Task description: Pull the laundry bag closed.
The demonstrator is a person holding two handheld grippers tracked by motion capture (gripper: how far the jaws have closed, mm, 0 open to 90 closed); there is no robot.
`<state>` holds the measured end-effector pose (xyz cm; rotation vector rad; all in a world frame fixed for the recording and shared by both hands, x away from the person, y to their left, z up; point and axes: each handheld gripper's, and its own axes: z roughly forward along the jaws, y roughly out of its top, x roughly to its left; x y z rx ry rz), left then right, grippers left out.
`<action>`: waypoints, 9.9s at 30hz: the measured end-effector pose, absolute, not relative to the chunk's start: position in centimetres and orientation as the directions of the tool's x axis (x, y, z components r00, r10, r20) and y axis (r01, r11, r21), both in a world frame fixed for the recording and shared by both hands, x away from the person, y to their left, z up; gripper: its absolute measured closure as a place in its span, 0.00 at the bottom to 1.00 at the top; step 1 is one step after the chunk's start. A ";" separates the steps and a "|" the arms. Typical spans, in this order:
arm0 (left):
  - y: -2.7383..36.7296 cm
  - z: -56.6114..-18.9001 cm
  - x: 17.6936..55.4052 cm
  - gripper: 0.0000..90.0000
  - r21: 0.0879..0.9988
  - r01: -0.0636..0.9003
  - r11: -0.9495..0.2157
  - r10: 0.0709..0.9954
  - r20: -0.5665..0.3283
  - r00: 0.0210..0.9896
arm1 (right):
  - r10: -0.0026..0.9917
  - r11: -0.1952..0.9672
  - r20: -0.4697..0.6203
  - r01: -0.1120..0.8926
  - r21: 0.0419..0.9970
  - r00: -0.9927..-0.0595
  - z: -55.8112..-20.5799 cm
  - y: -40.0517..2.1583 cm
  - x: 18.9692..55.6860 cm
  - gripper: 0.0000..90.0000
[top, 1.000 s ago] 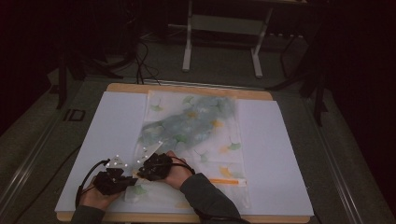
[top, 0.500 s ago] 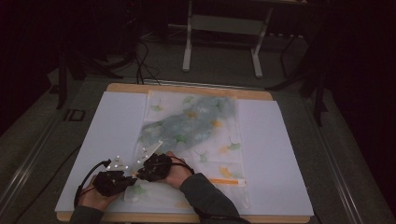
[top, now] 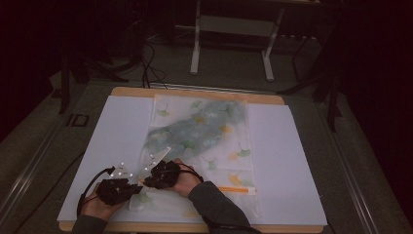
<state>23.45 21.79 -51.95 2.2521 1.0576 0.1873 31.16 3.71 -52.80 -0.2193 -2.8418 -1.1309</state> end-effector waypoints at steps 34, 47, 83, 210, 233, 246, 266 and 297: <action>22.8 -51.6 23.5 0.98 0.656 0.650 -0.383 0.734 -0.212 0.645 | 0.115 0.772 0.004 0.092 0.629 -0.993 -53.1 2.8 30.2 0.95; 22.6 -51.4 23.4 0.98 0.656 0.652 -0.380 0.733 -0.216 0.645 | 0.122 0.797 -0.066 0.058 0.601 -0.990 -52.9 3.4 29.7 1.00; 23.1 -51.1 23.4 0.99 0.678 0.650 -0.343 0.738 -0.234 0.633 | 0.100 0.831 -0.167 -0.010 0.556 -0.981 -52.4 2.8 28.6 1.00; 24.5 -51.0 23.1 0.99 0.684 0.660 -0.311 0.760 -0.237 0.605 | 0.186 0.906 -0.274 0.057 0.420 -0.944 -51.8 -10.2 28.4 1.00; 24.5 -51.1 23.1 0.99 0.682 0.661 -0.312 0.762 -0.236 0.603 | 0.190 0.914 -0.290 0.061 0.401 -0.938 -51.7 -12.0 28.2 1.00; 24.6 -51.2 23.2 0.99 0.678 0.664 -0.316 0.764 -0.233 0.602 | 0.201 0.917 -0.294 0.074 0.391 -0.935 -51.7 -13.6 28.1 1.00; 24.6 -51.2 23.2 0.99 0.679 0.664 -0.314 0.765 -0.234 0.601 | 0.221 0.920 -0.300 0.097 0.380 -0.928 -51.6 -15.6 27.9 1.00; 24.7 -51.2 23.2 0.99 0.678 0.666 -0.311 0.767 -0.235 0.598 | 0.232 0.936 -0.326 0.119 0.331 -0.917 -51.2 -18.8 27.4 1.00</action>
